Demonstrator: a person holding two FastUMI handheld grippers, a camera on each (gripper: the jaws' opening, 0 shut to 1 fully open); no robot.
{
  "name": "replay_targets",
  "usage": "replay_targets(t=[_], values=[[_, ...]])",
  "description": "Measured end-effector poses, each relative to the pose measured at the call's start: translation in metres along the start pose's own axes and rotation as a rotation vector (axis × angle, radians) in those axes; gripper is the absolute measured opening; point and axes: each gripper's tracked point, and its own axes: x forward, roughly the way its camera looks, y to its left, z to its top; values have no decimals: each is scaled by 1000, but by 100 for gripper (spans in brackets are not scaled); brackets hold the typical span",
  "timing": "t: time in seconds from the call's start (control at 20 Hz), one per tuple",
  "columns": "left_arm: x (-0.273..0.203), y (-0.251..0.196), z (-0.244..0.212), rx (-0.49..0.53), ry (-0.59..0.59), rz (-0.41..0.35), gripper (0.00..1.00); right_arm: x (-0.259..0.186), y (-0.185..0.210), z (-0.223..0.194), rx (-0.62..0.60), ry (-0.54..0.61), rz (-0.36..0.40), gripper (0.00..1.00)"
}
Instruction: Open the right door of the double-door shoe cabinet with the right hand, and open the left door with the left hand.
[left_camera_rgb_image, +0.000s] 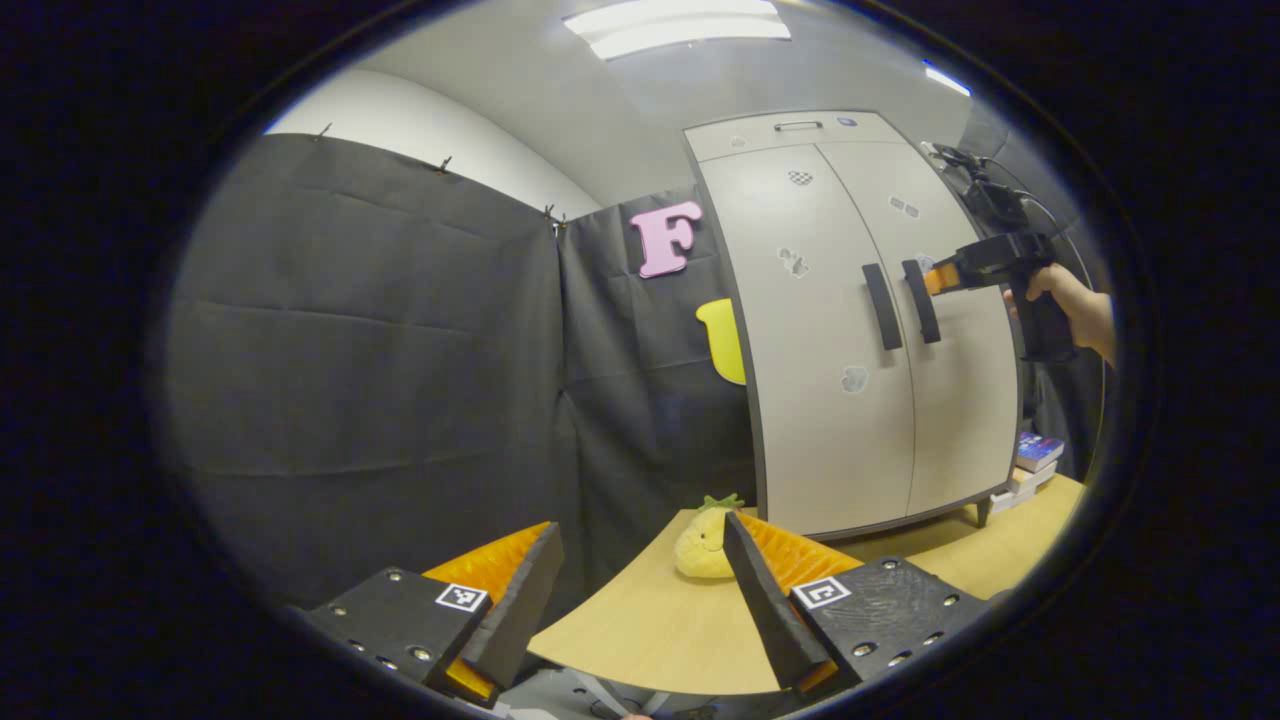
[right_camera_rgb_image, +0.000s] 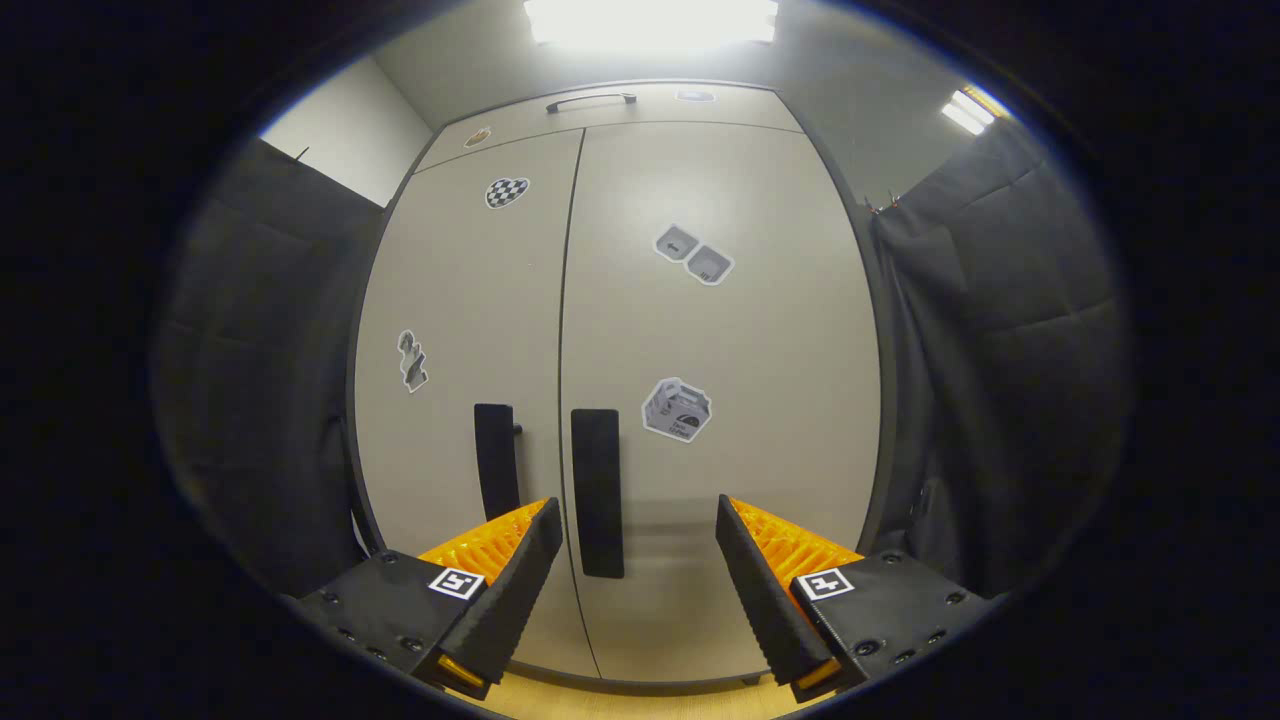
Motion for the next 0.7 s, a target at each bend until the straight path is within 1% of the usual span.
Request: replay_targets(t=[0.2, 0.4, 0.45, 0.5, 0.6, 0.65, 0.7], values=[[-2, 10, -7, 2, 19, 22, 95, 25, 9, -5, 2, 31, 2, 97], [-1, 14, -8, 3, 26, 42, 94, 44, 18, -20, -16, 103, 2, 92], [-1, 15, -8, 2, 28, 44, 94, 46, 19, -22, -16, 115, -1, 81], [-2, 16, -10, 1, 30, 46, 94, 49, 22, -23, -14, 122, 1, 75], [-2, 18, -10, 6, 33, 53, 94, 54, 25, -26, -3, 137, -3, 59], [-2, 19, -11, 8, 33, 56, 94, 55, 27, -27, 5, 144, 1, 46], [-2, 19, -13, 8, 36, 59, 94, 57, 31, -29, 15, 154, 12, 41]])
